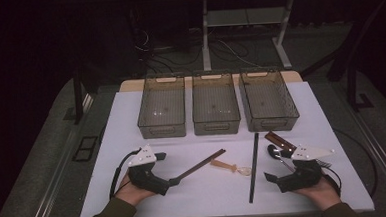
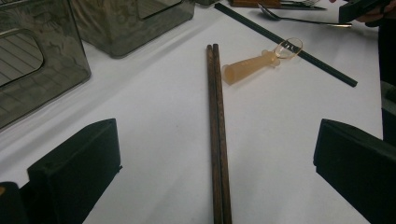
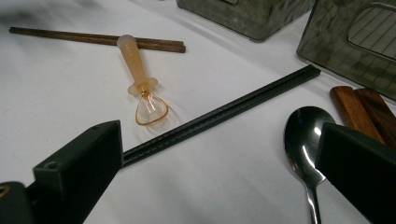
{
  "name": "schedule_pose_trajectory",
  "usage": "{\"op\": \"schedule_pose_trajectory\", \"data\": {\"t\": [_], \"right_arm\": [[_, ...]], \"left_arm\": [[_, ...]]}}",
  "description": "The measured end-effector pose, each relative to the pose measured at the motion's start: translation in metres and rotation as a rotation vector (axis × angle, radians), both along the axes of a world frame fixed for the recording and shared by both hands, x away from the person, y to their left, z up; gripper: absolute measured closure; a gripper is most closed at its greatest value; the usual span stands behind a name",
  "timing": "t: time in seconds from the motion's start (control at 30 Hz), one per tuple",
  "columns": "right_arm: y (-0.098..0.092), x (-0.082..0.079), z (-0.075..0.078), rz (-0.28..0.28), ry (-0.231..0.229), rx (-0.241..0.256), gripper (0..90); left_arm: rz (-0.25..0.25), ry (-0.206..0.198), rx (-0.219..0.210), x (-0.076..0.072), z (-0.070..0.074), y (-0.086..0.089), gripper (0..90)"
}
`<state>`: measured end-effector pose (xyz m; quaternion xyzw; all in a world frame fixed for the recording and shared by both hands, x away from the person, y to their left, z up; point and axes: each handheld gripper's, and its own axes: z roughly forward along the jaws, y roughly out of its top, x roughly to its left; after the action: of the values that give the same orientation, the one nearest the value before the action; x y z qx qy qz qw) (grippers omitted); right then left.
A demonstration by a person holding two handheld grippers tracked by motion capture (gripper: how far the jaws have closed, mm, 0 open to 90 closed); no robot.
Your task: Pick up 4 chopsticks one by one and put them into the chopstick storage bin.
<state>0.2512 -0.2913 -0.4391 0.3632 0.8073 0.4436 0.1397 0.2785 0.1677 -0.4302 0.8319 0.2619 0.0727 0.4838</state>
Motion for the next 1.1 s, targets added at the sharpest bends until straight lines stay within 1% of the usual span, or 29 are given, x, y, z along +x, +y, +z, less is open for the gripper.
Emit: {"op": "schedule_pose_trajectory", "data": {"t": [0.1, 0.13, 0.2, 0.23, 0.27, 0.3, 0.33, 0.37, 0.4, 0.47, 0.5, 0.53, 0.6, 0.7, 0.73, 0.77, 0.8, 0.87, 0.9, 0.93, 1.03, 1.07, 1.1], "right_arm": [[-0.001, 0.000, 0.000, -0.003, 0.004, 0.002, 0.8], [-0.001, 0.001, 0.001, -0.011, 0.014, -0.006, 0.8], [-0.001, 0.002, 0.002, -0.013, 0.021, -0.007, 0.8], [-0.001, 0.002, 0.003, -0.013, 0.023, -0.011, 3.8], [-0.001, 0.002, 0.003, -0.013, 0.023, -0.011, 3.8], [0.000, 0.002, 0.004, -0.006, 0.029, -0.014, 6.4], [0.002, 0.004, 0.008, -0.009, 0.030, -0.024, 7.1], [0.002, 0.004, 0.009, -0.010, 0.032, -0.025, 12.5], [0.002, 0.004, 0.009, -0.010, 0.032, -0.025, 12.5], [0.004, 0.008, 0.015, -0.013, 0.033, -0.027, 18.9], [0.004, 0.008, 0.015, -0.013, 0.033, -0.027, 18.9], [0.006, 0.012, 0.016, -0.008, 0.036, -0.026, 24.5], [0.007, 0.014, 0.016, -0.006, 0.039, -0.027, 25.7], [0.010, 0.020, 0.017, 0.000, 0.053, -0.037, 34.6], [0.011, 0.022, 0.018, -0.008, 0.059, -0.039, 37.6], [0.013, 0.025, 0.018, -0.020, 0.061, -0.050, 42.8], [0.013, 0.025, 0.018, -0.020, 0.061, -0.050, 42.8], [0.016, 0.029, 0.019, -0.031, 0.066, -0.058, 49.2], [0.016, 0.029, 0.019, -0.031, 0.066, -0.058, 49.2], [0.016, 0.032, 0.020, -0.034, 0.067, -0.052, 53.3], [0.016, 0.037, 0.019, -0.050, 0.080, -0.058, 58.6], [0.016, 0.037, 0.019, -0.050, 0.080, -0.058, 58.6], [0.016, 0.041, 0.019, -0.056, 0.088, -0.058, 63.6]], "left_arm": [[-0.003, 0.000, 0.004, 0.000, 0.000, 0.000, 0.0], [-0.001, 0.001, 0.003, 0.000, 0.000, 0.000, 0.0], [0.004, 0.005, 0.000, 0.000, 0.000, -0.001, 0.0], [0.009, 0.006, 0.002, 0.000, 0.000, 0.000, 0.0], [0.009, 0.006, 0.002, 0.000, 0.000, 0.000, 0.0], [0.005, 0.007, 0.003, 0.000, 0.000, 0.000, 0.0], [0.006, 0.008, 0.005, 0.000, 0.000, 0.000, 0.0], [0.006, 0.008, 0.005, 0.000, 0.000, 0.000, 0.0], [0.005, 0.007, 0.003, 0.000, 0.000, 0.000, 0.0], [-0.001, 0.008, 0.009, -0.001, 0.000, 0.000, 0.3], [0.000, 0.007, 0.008, 0.000, -0.001, 0.000, 0.3], [0.005, 0.012, 0.001, 0.000, -0.001, -0.001, 0.3], [0.007, 0.013, 0.001, 0.000, -0.001, -0.001, 0.3], [0.008, 0.012, -0.002, 0.000, 0.000, -0.001, 0.3], [0.008, 0.012, -0.004, 0.000, 0.000, -0.001, 0.3], [0.008, 0.012, -0.004, 0.000, 0.000, -0.001, 0.3], [0.008, 0.011, -0.004, 0.000, 0.000, -0.001, 0.3], [0.010, 0.015, -0.009, 0.000, 0.000, -0.001, 0.3], [0.011, 0.015, -0.007, 0.000, 0.000, -0.001, 0.3], [0.009, 0.010, -0.003, -0.001, 0.000, 0.000, 0.3], [0.010, 0.013, -0.005, -0.001, 0.000, 0.000, 0.3], [0.012, 0.015, -0.007, -0.001, 0.000, 0.000, 0.3], [0.014, 0.020, -0.003, 0.000, -0.001, 0.000, 0.3]]}}
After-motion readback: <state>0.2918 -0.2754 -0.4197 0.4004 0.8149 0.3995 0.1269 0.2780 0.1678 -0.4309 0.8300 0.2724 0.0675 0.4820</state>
